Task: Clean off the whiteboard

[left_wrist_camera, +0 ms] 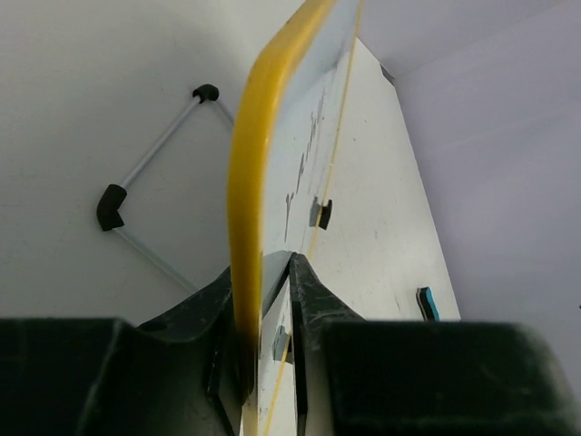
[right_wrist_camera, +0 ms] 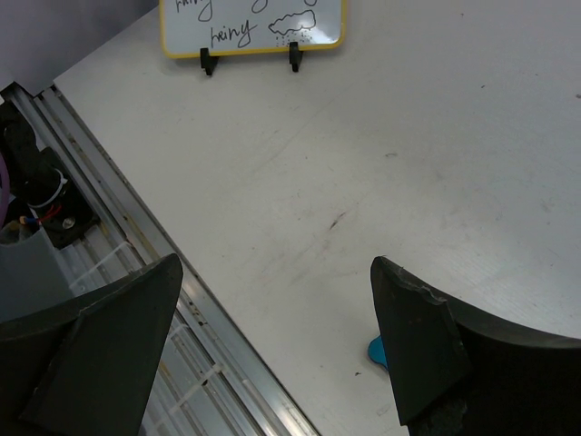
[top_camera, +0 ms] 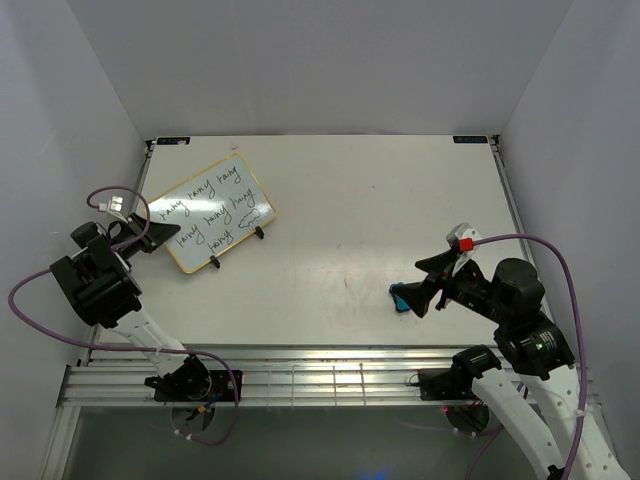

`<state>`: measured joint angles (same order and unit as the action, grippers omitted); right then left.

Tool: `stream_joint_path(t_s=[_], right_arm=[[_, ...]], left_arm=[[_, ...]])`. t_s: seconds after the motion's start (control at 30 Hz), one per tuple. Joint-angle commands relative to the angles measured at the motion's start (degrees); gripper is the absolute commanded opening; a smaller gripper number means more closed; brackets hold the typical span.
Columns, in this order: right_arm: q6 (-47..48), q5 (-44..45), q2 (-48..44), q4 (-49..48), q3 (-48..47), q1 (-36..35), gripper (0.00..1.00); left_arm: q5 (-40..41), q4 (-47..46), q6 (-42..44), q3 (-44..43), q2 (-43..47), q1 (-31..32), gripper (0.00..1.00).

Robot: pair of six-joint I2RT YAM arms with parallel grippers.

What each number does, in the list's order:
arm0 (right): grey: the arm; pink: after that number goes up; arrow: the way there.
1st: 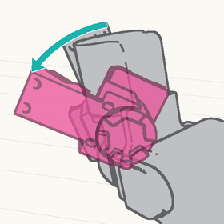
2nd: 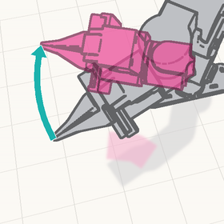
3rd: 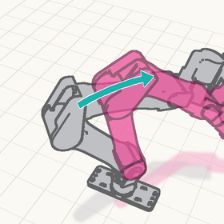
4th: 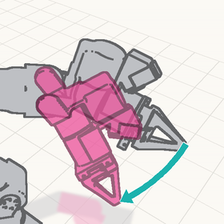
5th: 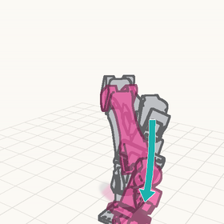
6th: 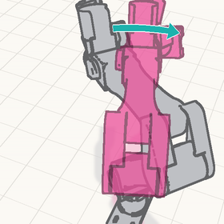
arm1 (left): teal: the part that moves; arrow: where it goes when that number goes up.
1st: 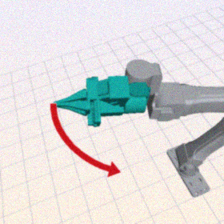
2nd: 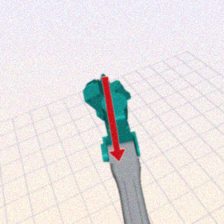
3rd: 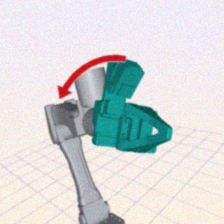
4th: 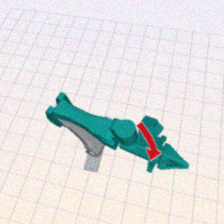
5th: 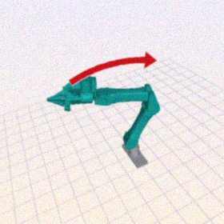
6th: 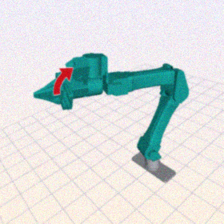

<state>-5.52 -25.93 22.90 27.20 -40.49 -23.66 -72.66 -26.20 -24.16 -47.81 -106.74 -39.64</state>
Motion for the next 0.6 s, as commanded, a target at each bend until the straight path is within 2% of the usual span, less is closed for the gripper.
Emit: stream_joint_path(t_s=[0.0,0.07,0.13,0.17,0.2,0.47,0.57], right_arm=[[0.9,0.2,-0.7,-1.4,-0.9,-0.2,0.90],[0.8,0.2,-0.7,-1.5,-0.8,-0.2,0.90],[0.8,0.3,-0.8,-1.5,-0.7,-0.2,0.90],[0.9,0.3,-0.9,-1.5,-0.7,-0.2,0.90],[0.9,0.4,-1.1,-1.5,-0.7,-0.2,0.90],[0.8,0.4,-1.2,-1.5,-0.6,-0.2,0.90],[0.8,0.3,-1.4,-1.6,-0.6,-0.2,0.90]], left_arm=[[0.1,-1.1,-0.1,0.6,0.6,-0.4,0.28],[0.0,-1.1,-0.3,0.6,0.5,-0.4,0.24],[-0.1,-1.2,-0.3,0.6,0.7,-0.4,0.14],[0.0,-1.3,-0.3,0.6,0.7,-0.4,0.05],[-0.1,-1.3,-0.4,0.6,0.7,-0.4,0.00],[-1.8,-1.8,0.0,-1.4,0.7,-0.4,0.00],[0.7,-2.0,1.1,-1.2,3.7,-0.4,0.00]])
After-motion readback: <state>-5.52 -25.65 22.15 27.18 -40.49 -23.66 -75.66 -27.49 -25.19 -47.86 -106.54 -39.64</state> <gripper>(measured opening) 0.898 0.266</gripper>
